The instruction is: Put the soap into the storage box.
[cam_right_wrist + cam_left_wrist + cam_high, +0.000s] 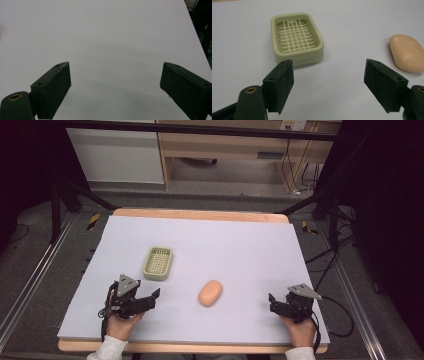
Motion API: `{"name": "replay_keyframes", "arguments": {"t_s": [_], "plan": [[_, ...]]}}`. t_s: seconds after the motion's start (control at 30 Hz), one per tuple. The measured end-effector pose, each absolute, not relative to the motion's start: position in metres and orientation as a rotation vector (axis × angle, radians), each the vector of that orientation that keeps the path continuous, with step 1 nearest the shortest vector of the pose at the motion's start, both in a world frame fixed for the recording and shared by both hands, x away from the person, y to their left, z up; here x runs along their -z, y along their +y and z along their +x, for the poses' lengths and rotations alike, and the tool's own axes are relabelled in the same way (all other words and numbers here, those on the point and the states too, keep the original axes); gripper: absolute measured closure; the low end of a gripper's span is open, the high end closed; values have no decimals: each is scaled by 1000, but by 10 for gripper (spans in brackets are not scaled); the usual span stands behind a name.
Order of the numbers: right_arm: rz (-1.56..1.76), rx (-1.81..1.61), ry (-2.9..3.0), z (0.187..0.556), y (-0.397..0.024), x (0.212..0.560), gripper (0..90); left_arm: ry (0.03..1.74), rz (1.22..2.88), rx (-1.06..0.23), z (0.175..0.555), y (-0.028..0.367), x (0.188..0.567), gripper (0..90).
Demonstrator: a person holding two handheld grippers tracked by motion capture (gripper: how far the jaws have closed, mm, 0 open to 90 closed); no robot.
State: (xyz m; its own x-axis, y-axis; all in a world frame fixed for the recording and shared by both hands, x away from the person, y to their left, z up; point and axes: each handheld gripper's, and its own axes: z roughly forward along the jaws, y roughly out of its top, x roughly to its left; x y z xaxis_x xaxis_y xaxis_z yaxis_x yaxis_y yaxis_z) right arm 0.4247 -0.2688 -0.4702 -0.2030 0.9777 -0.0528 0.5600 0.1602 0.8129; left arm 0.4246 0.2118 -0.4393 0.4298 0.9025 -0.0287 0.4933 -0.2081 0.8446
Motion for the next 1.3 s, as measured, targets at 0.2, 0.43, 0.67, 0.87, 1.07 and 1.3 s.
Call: {"name": "replay_keyframes", "arguments": {"t_s": [0.2,0.43,0.67,0.87,1.07,1.3], "plan": [[1458,-900,1845,425,-268,470,100,1150,1885,-596,427,201,435,228],[1469,-884,1842,425,-269,470,96,1097,1961,-583,432,187,433,230],[1467,-881,1843,424,-268,470,96,1077,1963,-611,439,177,420,226],[1470,-880,1838,424,-268,470,96,1074,1926,-632,445,175,400,226],[1467,-880,1839,424,-268,470,96,1085,1913,-625,453,170,391,224],[1467,-879,1841,424,-268,469,96,1085,1896,-587,457,159,395,223]]}}
